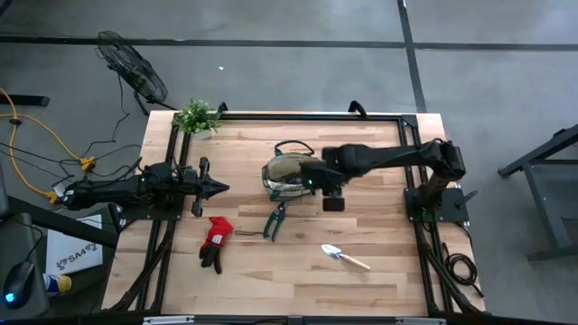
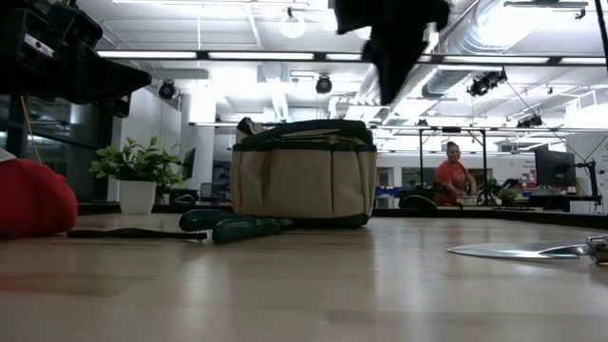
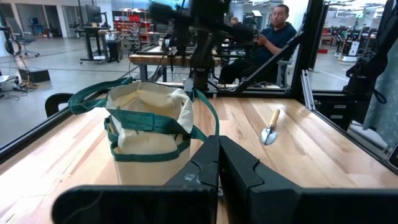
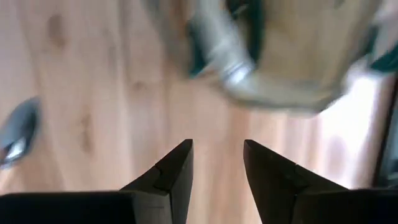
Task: Pick & Place Garden tools in Gardening bag
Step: Put the brown trowel into the gardening bag
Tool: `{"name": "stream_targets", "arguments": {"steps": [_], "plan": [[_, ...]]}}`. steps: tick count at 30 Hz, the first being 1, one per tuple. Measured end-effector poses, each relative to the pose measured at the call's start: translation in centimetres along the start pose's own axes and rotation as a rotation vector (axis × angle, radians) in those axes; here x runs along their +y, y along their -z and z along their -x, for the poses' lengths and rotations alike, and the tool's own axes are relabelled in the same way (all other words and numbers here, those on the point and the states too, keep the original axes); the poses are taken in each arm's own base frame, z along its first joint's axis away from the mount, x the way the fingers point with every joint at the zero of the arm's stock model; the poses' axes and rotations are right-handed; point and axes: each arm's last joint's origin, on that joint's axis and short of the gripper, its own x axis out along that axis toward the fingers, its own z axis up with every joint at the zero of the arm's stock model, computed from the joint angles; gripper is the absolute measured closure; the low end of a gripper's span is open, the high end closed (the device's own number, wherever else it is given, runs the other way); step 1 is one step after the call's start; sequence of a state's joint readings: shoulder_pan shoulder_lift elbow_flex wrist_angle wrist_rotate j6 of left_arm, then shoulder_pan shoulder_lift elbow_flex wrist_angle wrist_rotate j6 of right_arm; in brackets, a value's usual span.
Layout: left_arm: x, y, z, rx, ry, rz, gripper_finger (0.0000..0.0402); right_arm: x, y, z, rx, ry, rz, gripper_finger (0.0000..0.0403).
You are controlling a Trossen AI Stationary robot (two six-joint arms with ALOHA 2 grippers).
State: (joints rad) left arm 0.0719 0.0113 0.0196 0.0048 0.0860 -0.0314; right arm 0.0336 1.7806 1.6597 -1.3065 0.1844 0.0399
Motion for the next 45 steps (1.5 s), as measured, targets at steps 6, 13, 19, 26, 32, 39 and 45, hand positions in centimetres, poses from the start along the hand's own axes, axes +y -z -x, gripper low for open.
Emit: {"name": "stream_targets", "arguments": {"steps": [6, 13, 19, 26, 32, 39, 45], "plan": [[0.0, 0.0, 0.0, 0.000, 0.000, 0.000, 0.0401, 3.1, 3.0, -0.6, 0.075, -0.051, -0.100, 0.0269], [0.0, 0.0, 0.0, 0.000, 0.000, 0.000, 0.0401, 7.0, 5.6, -1.0, 0.134, -0.072, -0.235, 0.0269], [0.0, 0.0, 0.0, 0.000, 0.000, 0.000, 0.0401, 10.1, 7.0, -1.2, 0.180, -0.089, -0.419, 0.0269], [0.0, 0.0, 0.0, 0.000, 0.000, 0.000, 0.0401, 13.9, 8.2, -1.2, 0.200, -0.140, -0.536, 0.0252], [0.0, 0.0, 0.0, 0.000, 0.000, 0.000, 0.0401, 16.7, 9.1, -1.8, 0.263, -0.152, -0.544, 0.0208], [0.0, 0.0, 0.0, 0.000, 0.000, 0.000, 0.0401, 19.5, 9.6, -3.4, 0.299, -0.131, -0.527, 0.0182], [0.0, 0.0, 0.0, 0.000, 0.000, 0.000, 0.0401, 20.1, 10.2, -4.9, 0.308, -0.118, -0.553, 0.0182]]}}
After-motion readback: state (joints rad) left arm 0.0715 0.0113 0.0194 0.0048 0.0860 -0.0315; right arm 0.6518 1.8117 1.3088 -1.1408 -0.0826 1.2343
